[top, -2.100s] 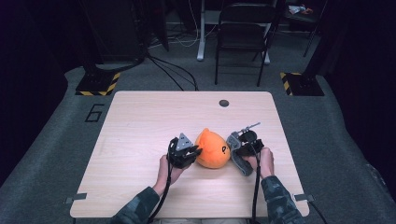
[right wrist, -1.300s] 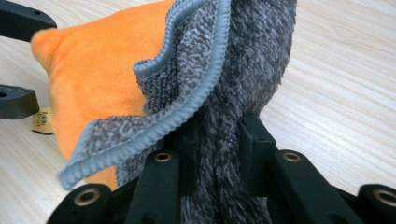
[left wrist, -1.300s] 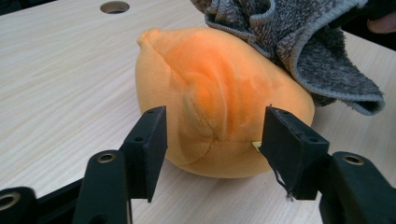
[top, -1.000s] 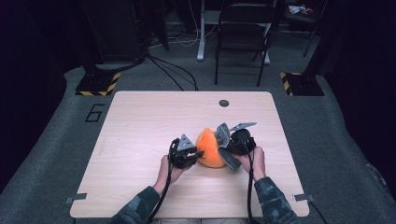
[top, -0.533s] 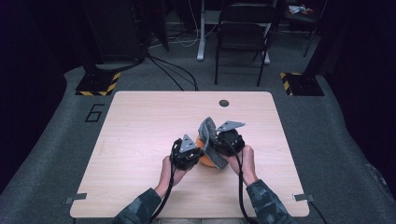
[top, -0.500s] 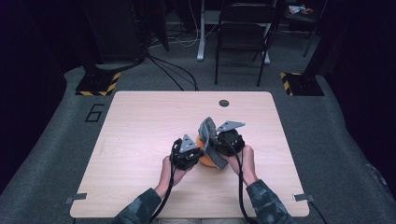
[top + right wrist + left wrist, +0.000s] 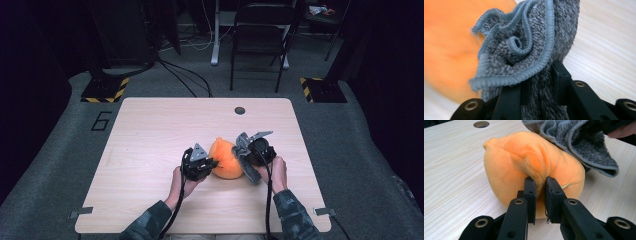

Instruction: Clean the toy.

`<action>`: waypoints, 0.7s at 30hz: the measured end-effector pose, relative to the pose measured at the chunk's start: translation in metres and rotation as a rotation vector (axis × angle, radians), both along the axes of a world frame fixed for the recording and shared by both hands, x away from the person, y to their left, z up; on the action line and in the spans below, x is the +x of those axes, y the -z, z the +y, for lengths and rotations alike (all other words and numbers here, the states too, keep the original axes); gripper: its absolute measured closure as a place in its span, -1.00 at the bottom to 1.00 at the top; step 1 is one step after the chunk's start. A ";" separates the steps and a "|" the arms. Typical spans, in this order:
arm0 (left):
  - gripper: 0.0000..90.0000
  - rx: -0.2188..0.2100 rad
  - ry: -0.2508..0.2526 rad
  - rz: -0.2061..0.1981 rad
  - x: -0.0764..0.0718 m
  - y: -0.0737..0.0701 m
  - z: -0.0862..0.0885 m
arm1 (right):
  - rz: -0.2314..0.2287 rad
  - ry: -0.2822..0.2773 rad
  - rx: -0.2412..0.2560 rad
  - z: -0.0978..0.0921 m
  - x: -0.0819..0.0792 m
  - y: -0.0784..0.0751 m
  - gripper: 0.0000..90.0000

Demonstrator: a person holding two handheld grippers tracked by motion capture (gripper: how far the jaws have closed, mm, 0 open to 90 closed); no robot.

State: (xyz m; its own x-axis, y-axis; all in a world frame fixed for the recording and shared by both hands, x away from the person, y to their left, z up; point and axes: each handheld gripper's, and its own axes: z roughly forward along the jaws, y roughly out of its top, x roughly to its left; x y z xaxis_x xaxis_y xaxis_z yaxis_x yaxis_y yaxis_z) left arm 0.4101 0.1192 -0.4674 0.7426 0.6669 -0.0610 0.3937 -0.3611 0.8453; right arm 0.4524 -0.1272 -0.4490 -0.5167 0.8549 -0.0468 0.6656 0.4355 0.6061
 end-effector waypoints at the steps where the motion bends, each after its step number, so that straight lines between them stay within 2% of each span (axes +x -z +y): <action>1: 0.79 -0.005 -0.003 0.004 0.000 0.000 0.000 | 0.000 0.000 0.000 0.000 0.000 0.000 0.61; 2: 0.79 -0.008 -0.001 0.003 0.000 0.000 0.000 | 0.013 0.008 -0.003 -0.004 0.003 0.005 0.61; 3: 0.79 -0.004 0.003 0.003 0.000 0.000 0.000 | 0.050 0.035 0.005 -0.010 0.007 0.013 0.61; 5: 0.79 -0.004 0.002 -0.006 0.000 0.000 0.000 | 0.069 0.041 0.005 -0.015 0.010 0.016 0.60; 9: 0.79 -0.008 0.004 0.000 0.000 0.000 0.001 | 0.057 0.052 0.023 -0.020 0.011 0.010 0.61; 10: 0.79 -0.009 0.003 0.000 0.000 0.000 0.001 | 0.044 0.046 0.039 -0.021 0.010 0.004 0.61; 11: 0.79 -0.008 0.005 -0.001 0.000 0.000 0.001 | -0.003 0.041 0.084 -0.021 0.006 -0.011 0.61; 12: 0.79 -0.011 0.000 -0.008 -0.001 0.000 0.000 | -0.003 0.041 0.084 -0.021 0.006 -0.011 0.61; 13: 0.79 -0.008 0.008 -0.013 -0.002 -0.001 -0.001 | -0.037 0.013 0.151 -0.016 0.000 -0.027 0.61; 14: 0.79 -0.008 0.008 -0.013 -0.002 -0.001 -0.001 | -0.037 0.013 0.151 -0.016 0.000 -0.027 0.61; 15: 0.79 -0.006 0.006 -0.024 -0.003 -0.001 -0.002 | -0.082 -0.052 0.191 -0.007 -0.008 -0.041 0.61; 16: 0.79 -0.003 0.010 -0.027 -0.004 -0.001 -0.004 | -0.096 -0.069 0.211 0.001 -0.012 -0.048 0.61; 19: 0.79 0.014 0.024 -0.038 -0.006 -0.003 -0.005 | -0.120 -0.118 0.218 0.016 -0.021 -0.056 0.61; 20: 0.79 0.010 0.020 -0.041 -0.006 -0.002 -0.006 | -0.137 -0.156 0.194 0.031 -0.026 -0.056 0.60; 21: 0.79 0.013 0.022 -0.036 -0.006 -0.002 -0.006 | -0.136 -0.167 0.166 0.038 -0.027 -0.053 0.60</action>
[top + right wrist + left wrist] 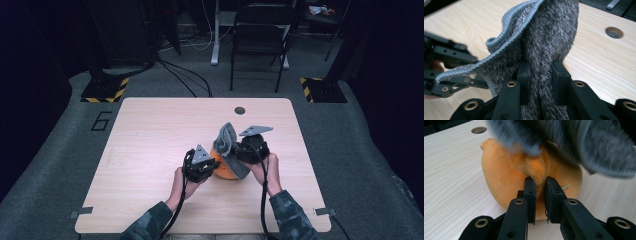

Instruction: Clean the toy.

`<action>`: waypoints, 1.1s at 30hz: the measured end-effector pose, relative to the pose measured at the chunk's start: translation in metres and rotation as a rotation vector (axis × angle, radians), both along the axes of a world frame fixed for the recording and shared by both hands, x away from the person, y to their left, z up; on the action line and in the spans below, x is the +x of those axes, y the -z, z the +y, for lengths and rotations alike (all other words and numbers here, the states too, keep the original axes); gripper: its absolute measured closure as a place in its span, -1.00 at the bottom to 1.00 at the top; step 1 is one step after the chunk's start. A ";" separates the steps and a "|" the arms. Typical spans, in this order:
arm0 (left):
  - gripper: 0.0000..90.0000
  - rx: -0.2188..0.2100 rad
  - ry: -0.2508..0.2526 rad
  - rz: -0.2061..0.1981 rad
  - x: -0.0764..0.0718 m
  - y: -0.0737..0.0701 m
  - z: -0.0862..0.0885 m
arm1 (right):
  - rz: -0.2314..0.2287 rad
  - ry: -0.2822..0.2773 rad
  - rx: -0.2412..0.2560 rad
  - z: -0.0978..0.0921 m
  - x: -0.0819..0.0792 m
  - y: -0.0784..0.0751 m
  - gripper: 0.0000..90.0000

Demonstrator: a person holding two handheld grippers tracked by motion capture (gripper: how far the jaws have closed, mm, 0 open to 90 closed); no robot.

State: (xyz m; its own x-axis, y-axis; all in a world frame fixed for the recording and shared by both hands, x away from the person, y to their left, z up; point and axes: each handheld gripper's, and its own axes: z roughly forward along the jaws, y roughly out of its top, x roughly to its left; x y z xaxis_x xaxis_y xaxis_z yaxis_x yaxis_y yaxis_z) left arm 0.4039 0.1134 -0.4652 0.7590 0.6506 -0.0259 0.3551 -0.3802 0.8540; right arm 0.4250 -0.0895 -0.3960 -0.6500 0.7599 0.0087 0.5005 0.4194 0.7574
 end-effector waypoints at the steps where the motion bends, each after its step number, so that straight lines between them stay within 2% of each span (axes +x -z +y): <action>1: 0.79 0.000 0.000 0.000 0.000 0.000 0.000 | 0.003 0.002 -0.030 0.006 0.001 0.005 0.60; 2: 0.79 0.006 0.000 -0.003 0.000 0.000 0.000 | 0.003 0.002 -0.030 0.006 0.001 0.005 0.60; 3: 0.79 0.008 -0.001 0.002 0.001 0.001 0.000 | -0.013 0.012 -0.098 0.012 0.003 0.016 0.60; 5: 0.79 0.006 0.000 0.019 0.002 0.003 0.001 | -0.007 0.018 -0.102 0.012 0.005 0.019 0.60; 6: 0.79 0.000 -0.002 0.016 0.002 0.003 0.002 | -0.003 0.021 -0.095 0.010 0.006 0.020 0.60; 7: 0.79 0.005 0.000 0.007 0.003 0.003 0.002 | -0.002 0.036 -0.122 0.007 0.007 0.020 0.60; 11: 0.79 0.000 -0.003 0.012 0.003 0.003 0.002 | 0.019 0.049 -0.126 -0.001 0.010 0.024 0.60; 12: 0.79 0.002 0.000 0.015 0.003 0.003 0.003 | 0.041 0.063 -0.124 -0.007 0.013 0.027 0.60; 15: 0.79 0.005 0.002 0.013 0.004 0.003 0.003 | 0.059 0.077 -0.132 -0.013 0.015 0.030 0.60; 17: 0.79 0.001 -0.003 0.012 0.004 0.003 0.003 | 0.088 0.099 -0.135 -0.019 0.018 0.034 0.60; 19: 0.79 -0.001 -0.007 0.011 0.005 0.003 0.004 | 0.094 0.116 -0.151 -0.027 0.022 0.040 0.60; 27: 0.79 -0.009 -0.009 0.019 0.005 0.004 0.005 | 0.207 0.208 -0.196 -0.054 0.040 0.073 0.60; 28: 0.79 -0.012 -0.012 0.019 0.006 0.004 0.005 | 0.218 0.213 -0.188 -0.056 0.041 0.073 0.60; 30: 0.79 -0.013 -0.014 0.021 0.006 0.004 0.006 | 0.195 0.220 -0.184 -0.060 0.040 0.067 0.60; 31: 0.79 -0.010 -0.011 0.023 0.007 0.003 0.007 | 0.190 0.220 -0.163 -0.060 0.039 0.061 0.60; 33: 0.78 -0.018 -0.016 0.023 0.007 0.004 0.007 | 0.140 0.216 -0.121 -0.061 0.035 0.046 0.60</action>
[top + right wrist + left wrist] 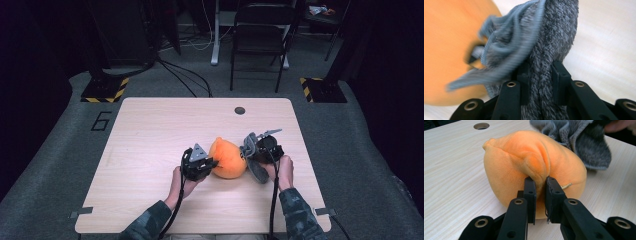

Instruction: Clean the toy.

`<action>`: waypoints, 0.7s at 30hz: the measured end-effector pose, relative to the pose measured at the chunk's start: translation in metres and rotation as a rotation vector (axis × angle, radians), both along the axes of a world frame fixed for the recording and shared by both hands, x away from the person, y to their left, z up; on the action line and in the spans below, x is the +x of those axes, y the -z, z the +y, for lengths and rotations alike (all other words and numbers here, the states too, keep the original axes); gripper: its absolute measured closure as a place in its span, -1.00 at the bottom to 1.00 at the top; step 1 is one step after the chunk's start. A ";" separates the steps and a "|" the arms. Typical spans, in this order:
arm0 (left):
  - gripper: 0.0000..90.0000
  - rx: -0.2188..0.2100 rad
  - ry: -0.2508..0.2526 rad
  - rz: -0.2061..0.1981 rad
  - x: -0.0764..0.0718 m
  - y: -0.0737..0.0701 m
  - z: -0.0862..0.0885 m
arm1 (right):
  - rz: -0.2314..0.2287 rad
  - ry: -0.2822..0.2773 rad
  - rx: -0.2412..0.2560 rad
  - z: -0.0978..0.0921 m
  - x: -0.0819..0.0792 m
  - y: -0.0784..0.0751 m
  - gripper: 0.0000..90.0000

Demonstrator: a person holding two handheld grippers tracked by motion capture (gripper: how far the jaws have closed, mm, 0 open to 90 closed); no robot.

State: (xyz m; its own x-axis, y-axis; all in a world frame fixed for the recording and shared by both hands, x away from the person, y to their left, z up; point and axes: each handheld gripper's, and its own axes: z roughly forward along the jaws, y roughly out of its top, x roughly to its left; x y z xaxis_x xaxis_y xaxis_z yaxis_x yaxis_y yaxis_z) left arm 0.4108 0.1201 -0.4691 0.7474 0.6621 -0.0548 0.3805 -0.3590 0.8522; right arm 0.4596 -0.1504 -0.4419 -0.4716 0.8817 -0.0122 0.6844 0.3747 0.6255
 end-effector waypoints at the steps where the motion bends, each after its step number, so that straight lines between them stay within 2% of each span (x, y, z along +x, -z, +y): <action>1: 0.78 -0.001 -0.001 0.001 0.000 0.000 0.000 | -0.018 -0.005 0.026 0.002 -0.004 -0.009 0.60; 2: 0.78 -0.001 -0.001 -0.001 0.000 0.000 0.000 | -0.033 -0.030 0.064 0.003 -0.006 -0.016 0.60; 4: 0.78 -0.002 -0.002 -0.003 0.000 0.000 0.000 | -0.051 -0.070 0.092 0.013 -0.013 -0.026 0.60; 6: 0.76 0.000 -0.004 -0.005 0.000 0.000 0.000 | -0.032 -0.120 0.075 0.027 -0.017 -0.024 0.60; 7: 0.73 -0.001 -0.001 0.001 0.001 0.000 0.001 | -0.027 -0.136 0.035 0.034 -0.017 -0.019 0.60; 8: 0.66 -0.004 -0.004 -0.004 0.001 0.000 0.001 | -0.024 -0.128 -0.003 0.040 -0.017 -0.013 0.60; 9: 0.53 -0.009 0.002 -0.004 0.001 -0.001 0.002 | -0.036 -0.125 -0.016 0.042 -0.016 -0.007 0.61; 13: 0.06 0.020 0.032 -0.012 0.001 -0.005 0.004 | -0.031 -0.105 -0.003 0.037 -0.012 -0.002 0.60; 16: -0.09 0.046 0.041 0.011 0.002 -0.001 -0.001 | -0.032 -0.096 0.005 0.033 -0.010 -0.001 0.60; 18: -0.02 0.066 0.040 0.007 0.002 0.005 -0.006 | -0.031 -0.093 0.018 0.032 -0.009 0.000 0.60; 21: 0.35 0.062 0.030 -0.022 0.002 0.008 -0.008 | -0.032 -0.099 0.019 0.031 -0.008 0.001 0.60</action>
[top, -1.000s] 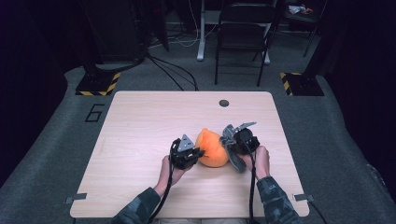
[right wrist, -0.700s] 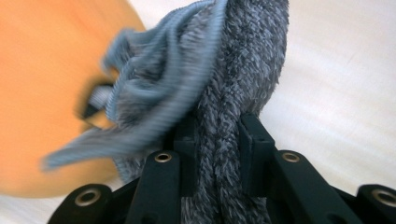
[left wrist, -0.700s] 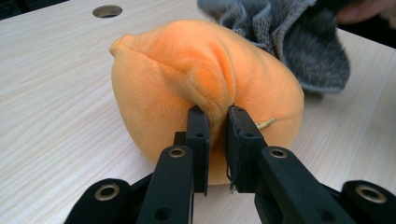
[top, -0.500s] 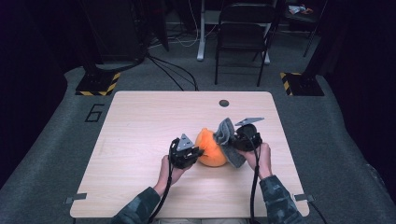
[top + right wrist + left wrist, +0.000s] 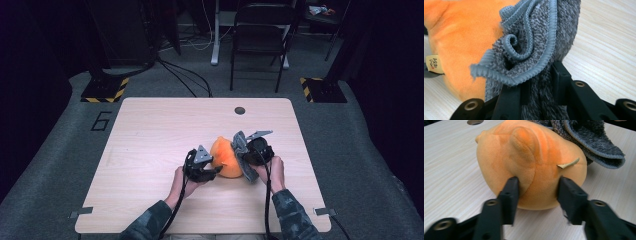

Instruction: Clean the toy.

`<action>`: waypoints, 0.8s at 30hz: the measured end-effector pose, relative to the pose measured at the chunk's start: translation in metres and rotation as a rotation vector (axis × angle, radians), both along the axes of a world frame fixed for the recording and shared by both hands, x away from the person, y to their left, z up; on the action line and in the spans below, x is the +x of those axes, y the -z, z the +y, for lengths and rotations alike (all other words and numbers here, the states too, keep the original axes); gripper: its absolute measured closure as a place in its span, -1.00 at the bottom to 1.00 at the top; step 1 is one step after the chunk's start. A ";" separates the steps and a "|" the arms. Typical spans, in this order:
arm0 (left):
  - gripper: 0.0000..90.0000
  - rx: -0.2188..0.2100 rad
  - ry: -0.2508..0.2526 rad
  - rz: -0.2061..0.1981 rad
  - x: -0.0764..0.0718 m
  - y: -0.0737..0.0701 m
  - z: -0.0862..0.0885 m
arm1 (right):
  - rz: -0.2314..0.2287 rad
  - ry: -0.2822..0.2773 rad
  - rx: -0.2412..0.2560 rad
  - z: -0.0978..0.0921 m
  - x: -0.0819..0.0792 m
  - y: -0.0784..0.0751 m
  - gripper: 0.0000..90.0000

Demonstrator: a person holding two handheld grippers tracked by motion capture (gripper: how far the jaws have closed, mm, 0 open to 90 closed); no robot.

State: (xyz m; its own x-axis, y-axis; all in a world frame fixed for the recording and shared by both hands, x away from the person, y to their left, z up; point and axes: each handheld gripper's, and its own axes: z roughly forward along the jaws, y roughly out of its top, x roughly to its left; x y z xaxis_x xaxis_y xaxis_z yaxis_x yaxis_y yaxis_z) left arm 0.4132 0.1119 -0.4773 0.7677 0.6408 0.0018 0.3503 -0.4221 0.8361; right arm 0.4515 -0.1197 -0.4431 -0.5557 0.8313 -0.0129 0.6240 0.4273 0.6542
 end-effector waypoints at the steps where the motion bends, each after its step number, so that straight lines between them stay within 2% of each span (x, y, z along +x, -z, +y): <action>1: 0.48 -0.006 -0.005 0.004 0.000 0.000 0.000 | 0.001 0.003 0.001 0.000 0.000 -0.001 0.60; 3: 0.63 -0.017 -0.019 0.011 0.000 0.001 0.002 | 0.008 0.013 0.033 -0.001 0.000 -0.003 0.60; 5: 0.71 -0.020 -0.023 0.005 0.000 -0.001 0.003 | -0.014 0.008 0.051 -0.002 -0.002 -0.012 0.60; 8: 0.76 -0.037 -0.032 -0.001 -0.001 -0.004 0.003 | -0.053 -0.021 0.095 0.004 -0.010 -0.029 0.61; 11: 0.77 -0.040 -0.016 -0.005 -0.006 -0.010 -0.001 | -0.103 -0.082 0.102 0.020 -0.023 -0.044 0.60; 13: 0.77 -0.022 -0.011 -0.011 -0.008 -0.012 -0.002 | -0.125 -0.113 0.082 0.035 -0.030 -0.046 0.60; 16: 0.77 -0.022 -0.021 0.014 -0.005 -0.006 -0.001 | -0.150 -0.126 -0.043 0.048 -0.033 -0.036 0.61; 17: 0.77 -0.025 -0.020 0.022 -0.004 -0.005 -0.001 | -0.160 -0.131 -0.058 0.048 -0.031 -0.031 0.61; 24: 0.76 -0.033 -0.009 0.029 -0.001 -0.004 0.002 | -0.105 -0.075 -0.107 0.028 -0.018 -0.022 0.61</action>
State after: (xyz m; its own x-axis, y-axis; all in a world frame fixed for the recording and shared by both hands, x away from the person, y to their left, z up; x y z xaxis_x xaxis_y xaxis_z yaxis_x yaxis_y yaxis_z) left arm 0.4117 0.1135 -0.4729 0.7614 0.6469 -0.0417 0.3786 -0.3915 0.8387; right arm 0.4331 -0.0918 -0.4214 -0.6069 0.7785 -0.1600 0.5188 0.5406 0.6623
